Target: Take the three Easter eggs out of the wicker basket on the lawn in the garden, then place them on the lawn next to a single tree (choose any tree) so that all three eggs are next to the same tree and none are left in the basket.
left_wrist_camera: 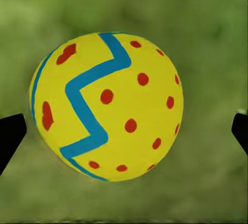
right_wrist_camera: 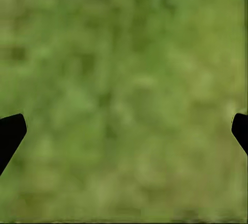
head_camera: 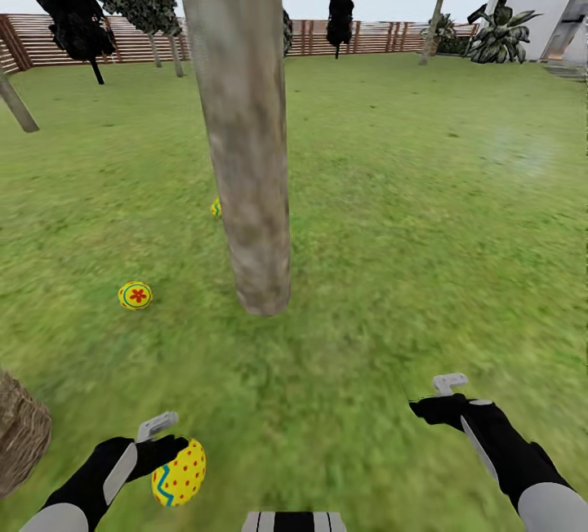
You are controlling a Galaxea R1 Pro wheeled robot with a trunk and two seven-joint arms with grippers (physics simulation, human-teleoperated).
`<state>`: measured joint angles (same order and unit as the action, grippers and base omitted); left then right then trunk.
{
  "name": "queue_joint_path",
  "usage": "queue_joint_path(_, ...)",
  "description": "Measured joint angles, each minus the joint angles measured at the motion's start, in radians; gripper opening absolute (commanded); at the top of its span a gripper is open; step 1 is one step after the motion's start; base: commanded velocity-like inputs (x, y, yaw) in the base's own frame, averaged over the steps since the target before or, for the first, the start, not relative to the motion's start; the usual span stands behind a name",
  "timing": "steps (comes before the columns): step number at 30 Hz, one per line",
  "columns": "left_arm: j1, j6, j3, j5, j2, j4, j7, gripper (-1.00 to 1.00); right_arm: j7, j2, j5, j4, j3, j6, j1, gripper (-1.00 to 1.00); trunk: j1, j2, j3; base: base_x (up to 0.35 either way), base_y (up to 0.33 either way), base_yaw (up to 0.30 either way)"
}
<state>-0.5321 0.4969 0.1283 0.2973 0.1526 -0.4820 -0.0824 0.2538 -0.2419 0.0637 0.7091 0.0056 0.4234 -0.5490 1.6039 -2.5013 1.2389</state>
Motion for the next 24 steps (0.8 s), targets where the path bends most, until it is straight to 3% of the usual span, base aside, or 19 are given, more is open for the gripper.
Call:
queue_joint_path(7, 0.000, 0.004, 0.015, 0.002, 0.009, -0.003, -0.003, 1.00, -0.002, 0.002, 0.001, -0.002, 0.001, 0.000, 0.000, 1.00, -0.003, 0.002, -0.027, -0.350, 0.052, 0.000)
queue_joint_path(10, 0.000, 0.006, 0.015, 0.003, 0.009, -0.003, -0.009, 1.00, -0.003, 0.002, 0.001, -0.003, 0.001, 0.001, 0.000, 1.00, -0.015, 0.022, -0.037, -0.350, 0.084, 0.000)
queue_joint_path(14, 0.000, 0.006, 0.014, -0.006, 0.009, -0.002, -0.126, 1.00, -0.004, 0.002, 0.001, -0.005, 0.001, 0.001, 0.000, 1.00, -0.030, 0.050, -0.049, -0.100, 0.013, 0.000)
queue_joint_path(24, 0.000, 0.006, 0.014, -0.004, 0.009, 0.000, -0.144, 1.00, -0.004, 0.002, 0.001, -0.005, 0.001, 0.001, 0.000, 1.00, -0.068, 0.120, -0.080, -0.276, 0.155, 0.000)
